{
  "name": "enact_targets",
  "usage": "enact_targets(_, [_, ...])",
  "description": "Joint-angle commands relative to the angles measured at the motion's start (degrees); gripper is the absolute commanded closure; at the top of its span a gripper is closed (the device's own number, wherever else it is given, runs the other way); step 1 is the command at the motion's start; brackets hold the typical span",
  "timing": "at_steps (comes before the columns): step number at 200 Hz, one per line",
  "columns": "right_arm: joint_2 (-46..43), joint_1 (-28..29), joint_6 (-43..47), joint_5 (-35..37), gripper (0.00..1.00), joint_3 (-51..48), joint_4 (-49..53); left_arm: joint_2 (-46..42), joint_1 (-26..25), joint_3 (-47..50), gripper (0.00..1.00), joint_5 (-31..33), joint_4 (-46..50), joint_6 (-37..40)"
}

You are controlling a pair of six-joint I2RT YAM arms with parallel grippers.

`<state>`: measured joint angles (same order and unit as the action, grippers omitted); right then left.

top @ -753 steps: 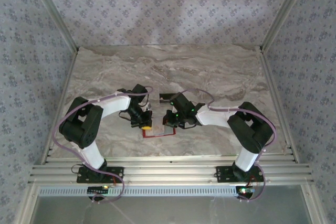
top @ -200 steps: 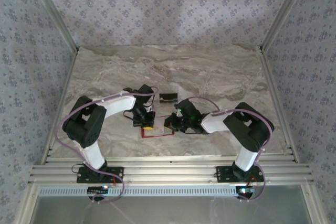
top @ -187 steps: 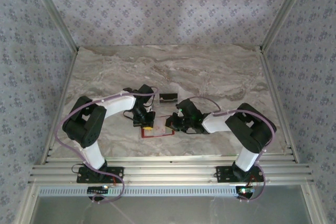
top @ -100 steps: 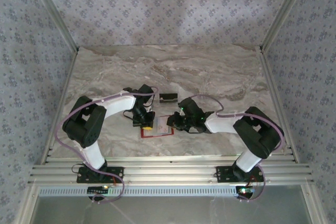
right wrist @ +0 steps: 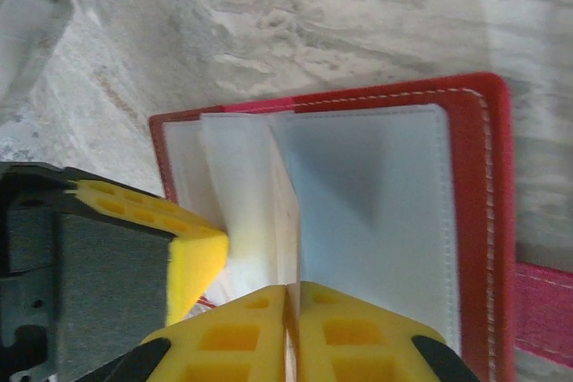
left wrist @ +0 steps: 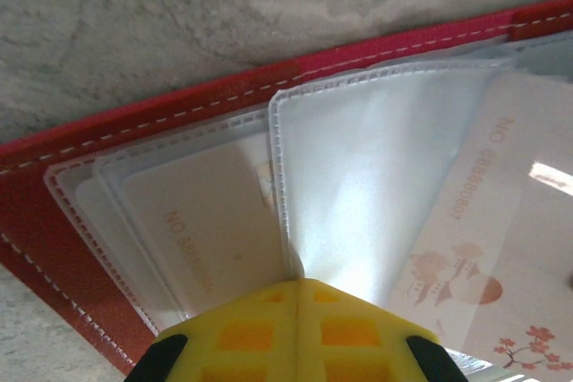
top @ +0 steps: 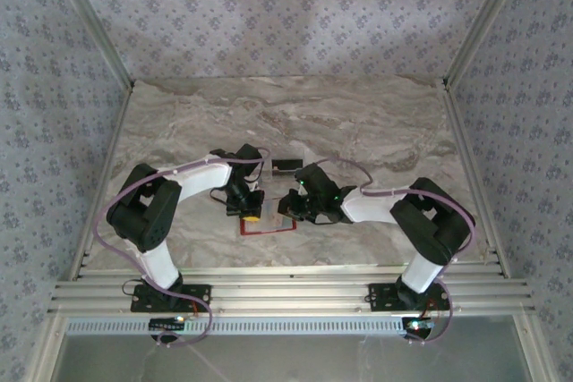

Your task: Take the credit cards out of the card holder

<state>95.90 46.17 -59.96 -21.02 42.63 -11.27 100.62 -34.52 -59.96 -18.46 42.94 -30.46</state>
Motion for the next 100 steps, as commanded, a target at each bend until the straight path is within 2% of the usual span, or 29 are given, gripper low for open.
enact_targets(1, [-2.9,0.1,2.8,4.0,0.91,1.5,7.9,1.3,0.0,1.1,0.96,4.2,3.9,0.7])
enact_targets(63, [-8.4,-1.9,11.7,7.5,0.94,5.9,21.8,-1.7,0.1,-1.0,0.95,2.5,4.4,0.1])
enact_targets(100, [-8.5,-2.0,27.8,10.0,0.95,13.6,34.0,-4.4,0.1,-2.5,0.92,2.5,5.0,-0.7])
